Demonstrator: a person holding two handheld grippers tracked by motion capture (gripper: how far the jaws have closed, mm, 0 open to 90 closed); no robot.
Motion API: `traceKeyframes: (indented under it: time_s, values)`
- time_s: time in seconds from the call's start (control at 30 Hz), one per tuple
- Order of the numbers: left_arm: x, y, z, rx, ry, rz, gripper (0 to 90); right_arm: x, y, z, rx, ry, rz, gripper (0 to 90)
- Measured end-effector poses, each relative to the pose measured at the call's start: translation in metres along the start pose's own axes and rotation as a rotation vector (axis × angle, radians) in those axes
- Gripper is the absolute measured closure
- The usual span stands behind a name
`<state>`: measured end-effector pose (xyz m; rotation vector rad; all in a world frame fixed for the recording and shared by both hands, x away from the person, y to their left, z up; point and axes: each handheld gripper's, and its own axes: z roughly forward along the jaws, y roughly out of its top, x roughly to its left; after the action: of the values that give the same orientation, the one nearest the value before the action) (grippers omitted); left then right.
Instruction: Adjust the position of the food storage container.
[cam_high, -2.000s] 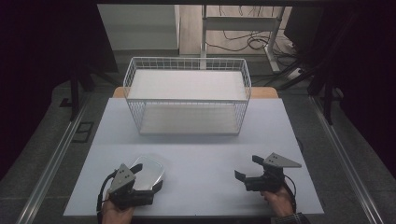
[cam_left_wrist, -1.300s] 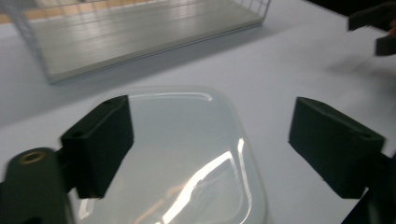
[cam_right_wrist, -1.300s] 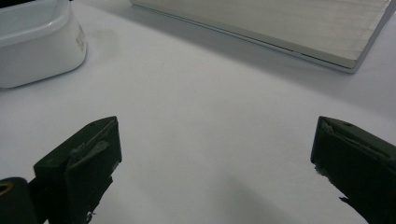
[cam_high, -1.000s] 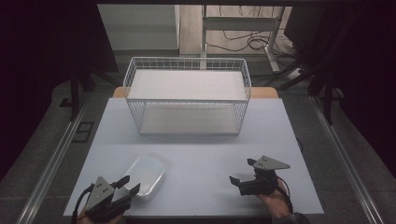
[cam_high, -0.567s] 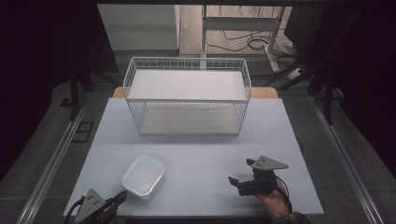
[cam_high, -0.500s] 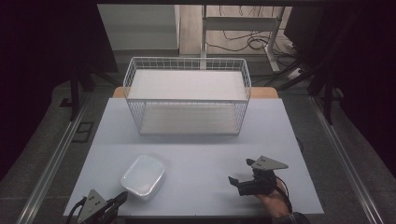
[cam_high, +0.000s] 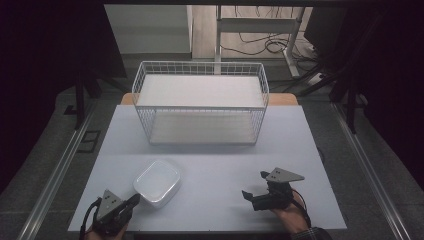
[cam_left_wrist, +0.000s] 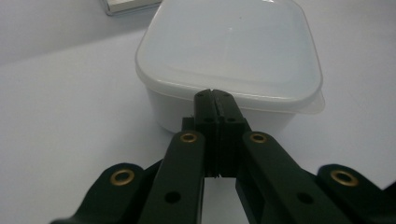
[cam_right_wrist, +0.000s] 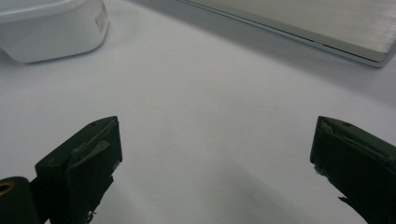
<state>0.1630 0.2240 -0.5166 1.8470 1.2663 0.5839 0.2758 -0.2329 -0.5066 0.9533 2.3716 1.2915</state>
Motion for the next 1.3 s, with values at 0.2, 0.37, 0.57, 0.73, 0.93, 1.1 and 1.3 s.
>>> traceKeyframes:
  time_s: [0.2,0.37,0.57,0.73,0.93,1.1,1.3]
  values:
    - [0.011,0.006,0.01,-0.003,0.004,-0.041,89.9,-0.001,0.001,0.003,-0.01,0.014,0.015,1.9]
    - [0.025,0.013,0.025,0.018,0.03,-0.067,89.9,0.0,0.001,0.005,-0.002,0.014,0.004,1.9]
    - [0.04,0.024,0.048,0.057,0.013,-0.096,89.3,0.0,0.0,0.006,0.009,0.025,0.003,2.0]
    - [0.044,0.032,0.058,0.06,0.004,-0.083,89.4,0.0,0.001,0.008,0.017,0.02,-0.005,2.6]
    - [0.053,0.039,0.075,0.06,-0.042,-0.097,89.5,0.0,0.001,0.012,0.028,0.008,-0.007,2.2]
    - [0.048,0.043,0.082,0.062,-0.087,-0.096,89.5,-0.001,0.001,0.015,0.038,0.009,-0.013,1.6]
    - [0.036,0.049,0.091,0.065,-0.128,-0.073,89.5,-0.002,0.001,0.019,0.055,0.006,-0.015,0.2]
